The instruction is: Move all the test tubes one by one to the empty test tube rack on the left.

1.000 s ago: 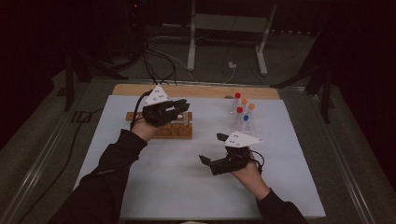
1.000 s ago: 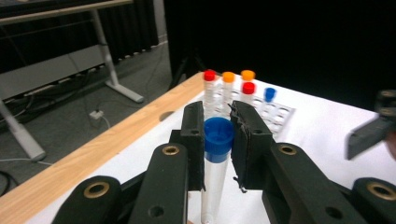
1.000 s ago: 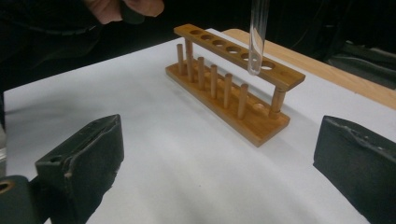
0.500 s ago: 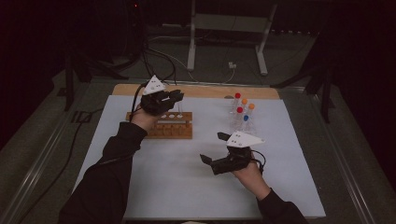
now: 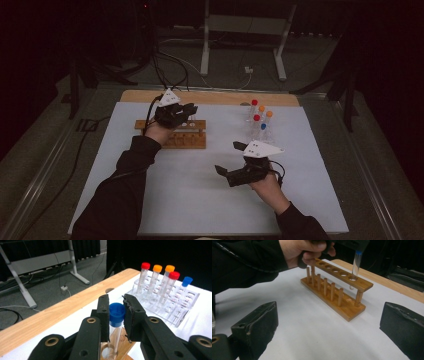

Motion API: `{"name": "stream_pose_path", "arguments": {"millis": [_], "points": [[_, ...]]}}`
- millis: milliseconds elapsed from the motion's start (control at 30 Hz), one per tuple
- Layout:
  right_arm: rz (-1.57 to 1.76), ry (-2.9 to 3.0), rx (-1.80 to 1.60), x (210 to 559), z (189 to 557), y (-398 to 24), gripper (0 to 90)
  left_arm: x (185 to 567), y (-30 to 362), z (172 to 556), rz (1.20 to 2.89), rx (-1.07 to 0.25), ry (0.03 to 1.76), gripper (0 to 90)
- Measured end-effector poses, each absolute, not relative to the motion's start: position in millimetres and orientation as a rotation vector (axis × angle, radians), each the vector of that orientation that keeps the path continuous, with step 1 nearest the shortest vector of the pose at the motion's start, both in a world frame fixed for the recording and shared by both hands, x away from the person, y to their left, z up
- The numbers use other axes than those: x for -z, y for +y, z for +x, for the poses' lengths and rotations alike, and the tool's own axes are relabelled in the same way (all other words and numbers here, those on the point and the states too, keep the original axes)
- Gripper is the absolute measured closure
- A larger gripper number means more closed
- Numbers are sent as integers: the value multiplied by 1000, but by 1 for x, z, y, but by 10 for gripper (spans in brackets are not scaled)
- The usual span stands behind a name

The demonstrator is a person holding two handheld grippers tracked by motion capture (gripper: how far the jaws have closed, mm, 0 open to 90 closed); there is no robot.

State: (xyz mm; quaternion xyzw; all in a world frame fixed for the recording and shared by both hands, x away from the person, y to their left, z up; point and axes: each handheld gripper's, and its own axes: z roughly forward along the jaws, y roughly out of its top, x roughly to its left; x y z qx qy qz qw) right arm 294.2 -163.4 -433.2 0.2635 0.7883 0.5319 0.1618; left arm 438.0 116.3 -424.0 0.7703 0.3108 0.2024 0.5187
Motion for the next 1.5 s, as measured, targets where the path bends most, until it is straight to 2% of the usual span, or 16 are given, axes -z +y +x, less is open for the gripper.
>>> {"name": "stream_pose_path", "arguments": {"millis": [500,1033,1100,1133,1267,1500], "points": [[721,2260,-1496,436,294,-162,13,450,117,437,1867,-466,785,772],[737,2207,-1557,429,294,-170,14,454,115,440,1894,-453,774,763],[729,2200,-1564,426,294,-173,14,454,116,440,1890,-435,768,732],[728,2214,-1567,424,296,-176,15,453,116,439,1892,-441,758,651],[746,2204,-1509,418,300,-185,17,445,119,433,1866,-428,730,484],[822,2090,-1443,406,308,-208,16,426,130,408,1840,-376,669,233]]}}
